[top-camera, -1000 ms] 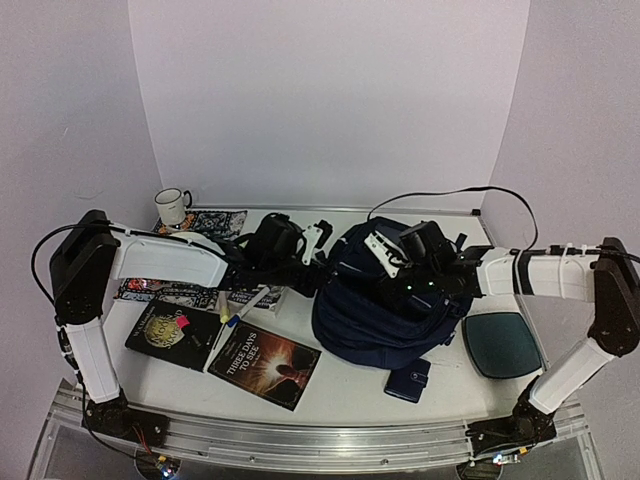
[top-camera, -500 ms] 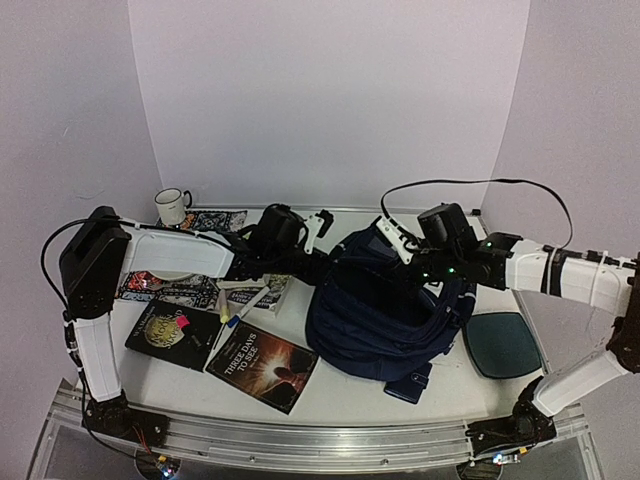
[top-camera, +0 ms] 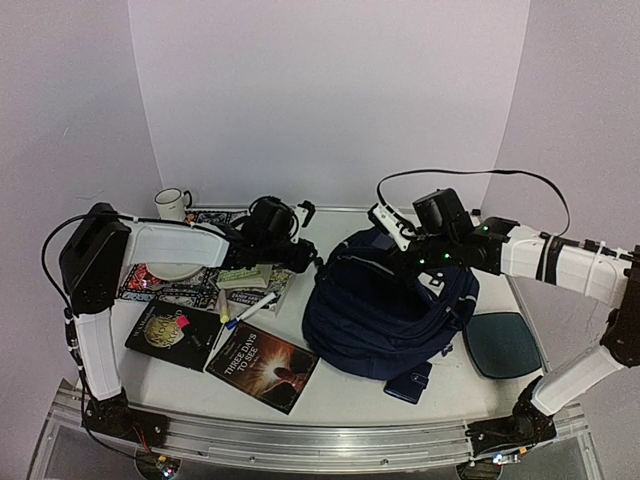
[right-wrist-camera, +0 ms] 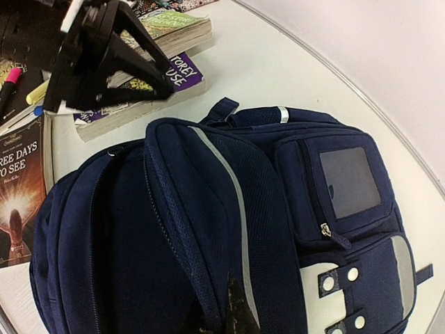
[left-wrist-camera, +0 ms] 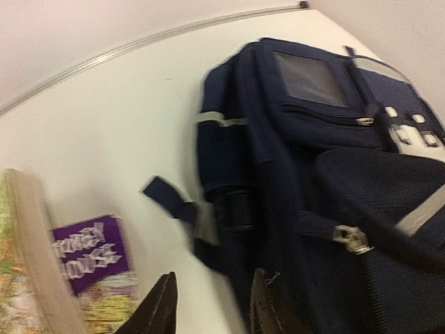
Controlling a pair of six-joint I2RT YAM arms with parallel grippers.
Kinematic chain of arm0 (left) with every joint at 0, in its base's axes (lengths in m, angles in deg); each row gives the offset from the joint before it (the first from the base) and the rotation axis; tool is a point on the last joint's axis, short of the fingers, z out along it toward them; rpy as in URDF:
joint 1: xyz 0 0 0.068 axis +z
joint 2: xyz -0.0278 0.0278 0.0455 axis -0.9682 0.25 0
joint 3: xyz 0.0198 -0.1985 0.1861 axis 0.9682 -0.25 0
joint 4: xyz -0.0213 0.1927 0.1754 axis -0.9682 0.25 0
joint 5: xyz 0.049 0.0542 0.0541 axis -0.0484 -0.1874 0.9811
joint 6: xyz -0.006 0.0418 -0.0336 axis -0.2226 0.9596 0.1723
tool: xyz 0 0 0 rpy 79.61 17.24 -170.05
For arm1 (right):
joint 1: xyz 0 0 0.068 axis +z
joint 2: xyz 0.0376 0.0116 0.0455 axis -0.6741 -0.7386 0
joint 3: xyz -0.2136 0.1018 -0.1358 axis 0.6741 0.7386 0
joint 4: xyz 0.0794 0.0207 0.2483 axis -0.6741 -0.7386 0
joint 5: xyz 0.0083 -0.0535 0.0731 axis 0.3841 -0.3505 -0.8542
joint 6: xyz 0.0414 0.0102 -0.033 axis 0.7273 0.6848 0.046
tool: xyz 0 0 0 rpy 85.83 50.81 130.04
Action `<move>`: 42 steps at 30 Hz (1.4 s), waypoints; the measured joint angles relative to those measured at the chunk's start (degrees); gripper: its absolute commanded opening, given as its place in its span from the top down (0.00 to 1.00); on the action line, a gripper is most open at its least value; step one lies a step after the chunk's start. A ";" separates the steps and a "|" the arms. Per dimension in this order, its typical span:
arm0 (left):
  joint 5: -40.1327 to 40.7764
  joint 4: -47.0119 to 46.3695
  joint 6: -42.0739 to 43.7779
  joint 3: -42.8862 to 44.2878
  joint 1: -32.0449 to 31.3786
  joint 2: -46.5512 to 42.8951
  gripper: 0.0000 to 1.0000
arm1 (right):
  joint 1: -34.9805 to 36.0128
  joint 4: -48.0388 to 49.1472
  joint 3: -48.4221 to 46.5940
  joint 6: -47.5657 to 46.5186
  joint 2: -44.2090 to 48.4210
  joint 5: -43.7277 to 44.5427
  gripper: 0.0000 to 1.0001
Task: Pack the student bag
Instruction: Grab the pen from the book.
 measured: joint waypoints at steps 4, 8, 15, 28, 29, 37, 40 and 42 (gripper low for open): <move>3.61 2.97 -0.11 -3.25 1.43 -4.53 0.43 | 0.01 -0.17 -1.94 -0.87 -1.90 0.39 1.00; 5.59 6.06 -0.11 -6.94 1.38 -10.92 0.35 | 0.01 -0.44 -3.24 -1.36 -3.45 0.68 1.00; 6.31 13.22 -0.35 -12.98 1.14 -18.74 0.30 | 0.01 -0.95 -5.33 -2.70 -5.97 2.01 1.00; 5.46 29.35 -0.62 -15.20 1.14 -17.46 0.31 | 0.01 -1.11 -6.01 -3.53 -6.16 2.51 1.00; 5.27 30.13 -0.61 -15.04 1.14 -17.03 0.32 | 0.01 -1.10 -6.01 -3.54 -6.16 2.48 1.00; 4.74 33.97 -0.35 -12.30 1.14 -11.39 0.42 | 0.01 -0.95 -6.01 -3.67 -6.16 2.03 1.00; 4.80 34.50 -0.10 -11.02 1.14 -9.53 0.48 | 0.01 -0.88 -6.01 -3.70 -6.16 1.82 1.00; 5.01 34.84 0.04 -10.34 1.14 -8.44 0.50 | 0.01 -0.88 -6.01 -3.70 -6.16 1.71 1.00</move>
